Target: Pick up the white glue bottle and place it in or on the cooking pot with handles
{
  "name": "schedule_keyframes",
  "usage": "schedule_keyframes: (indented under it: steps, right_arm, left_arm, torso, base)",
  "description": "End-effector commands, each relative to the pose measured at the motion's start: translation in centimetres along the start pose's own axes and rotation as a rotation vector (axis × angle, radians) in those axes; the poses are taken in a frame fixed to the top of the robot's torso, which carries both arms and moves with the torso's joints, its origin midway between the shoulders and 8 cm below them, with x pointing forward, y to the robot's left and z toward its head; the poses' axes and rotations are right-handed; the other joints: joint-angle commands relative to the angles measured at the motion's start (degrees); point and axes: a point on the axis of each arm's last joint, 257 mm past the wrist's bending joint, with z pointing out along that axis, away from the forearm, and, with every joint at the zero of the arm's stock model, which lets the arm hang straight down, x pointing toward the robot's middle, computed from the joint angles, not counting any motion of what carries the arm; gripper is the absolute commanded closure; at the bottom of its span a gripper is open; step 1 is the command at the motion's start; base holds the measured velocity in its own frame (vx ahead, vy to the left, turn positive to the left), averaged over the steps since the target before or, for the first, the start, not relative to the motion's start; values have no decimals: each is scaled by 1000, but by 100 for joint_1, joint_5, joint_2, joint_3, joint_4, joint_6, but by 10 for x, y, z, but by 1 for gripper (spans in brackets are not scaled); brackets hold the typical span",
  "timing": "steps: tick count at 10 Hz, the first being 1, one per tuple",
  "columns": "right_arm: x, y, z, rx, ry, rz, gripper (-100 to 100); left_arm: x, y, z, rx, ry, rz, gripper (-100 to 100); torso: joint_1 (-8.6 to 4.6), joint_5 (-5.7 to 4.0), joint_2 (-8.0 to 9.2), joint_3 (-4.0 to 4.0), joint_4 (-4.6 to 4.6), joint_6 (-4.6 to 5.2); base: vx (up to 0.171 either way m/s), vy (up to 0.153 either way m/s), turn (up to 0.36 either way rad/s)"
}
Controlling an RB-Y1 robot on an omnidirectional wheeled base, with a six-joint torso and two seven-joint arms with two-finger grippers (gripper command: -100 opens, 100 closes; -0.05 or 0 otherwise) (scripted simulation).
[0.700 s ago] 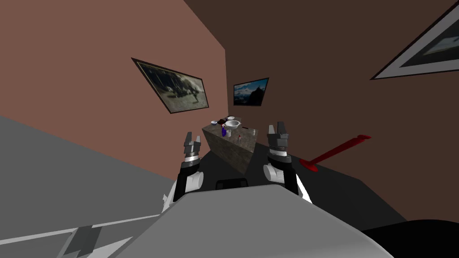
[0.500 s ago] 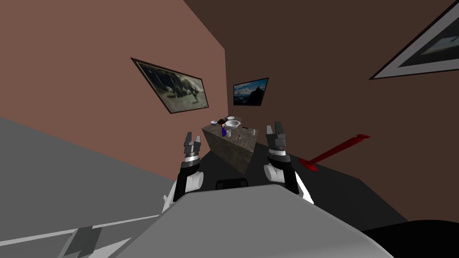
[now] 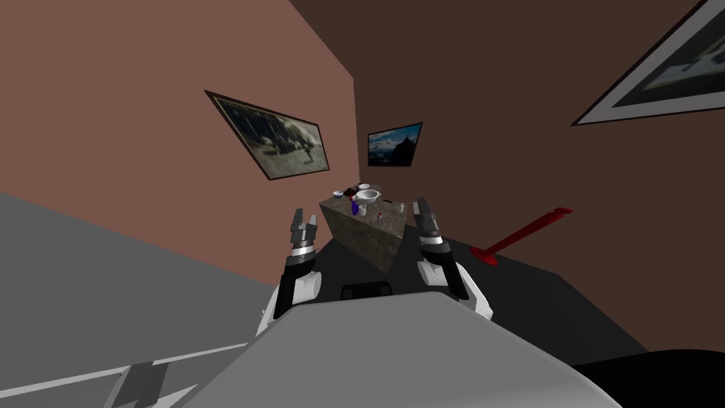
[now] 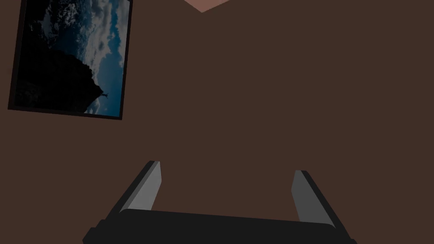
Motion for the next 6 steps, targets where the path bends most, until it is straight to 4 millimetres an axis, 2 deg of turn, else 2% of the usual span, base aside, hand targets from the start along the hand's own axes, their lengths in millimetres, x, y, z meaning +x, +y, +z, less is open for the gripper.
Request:
schedule_keyframes:
  steps: [1, 5, 6]
  right_arm:
    - [12, -14, -4, 26, 43, -40, -100]
    - [43, -55, -13, 100, 137, -139, -100]
    - [43, -55, -13, 100, 137, -139, -100]
  left_arm:
    - [0, 0, 0, 0, 0, 0, 0]
    - [0, 0, 0, 0, 0, 0, 0]
    - [0, 0, 0, 0, 0, 0, 0]
  torso:
    - [0, 0, 0, 0, 0, 0]
    - [10, 3, 5, 3, 1, 0]
    - [11, 3, 7, 4, 2, 1]
  base:
    - [-38, 99, -79]
    - [-49, 117, -84]
    - [-36, 80, -39]
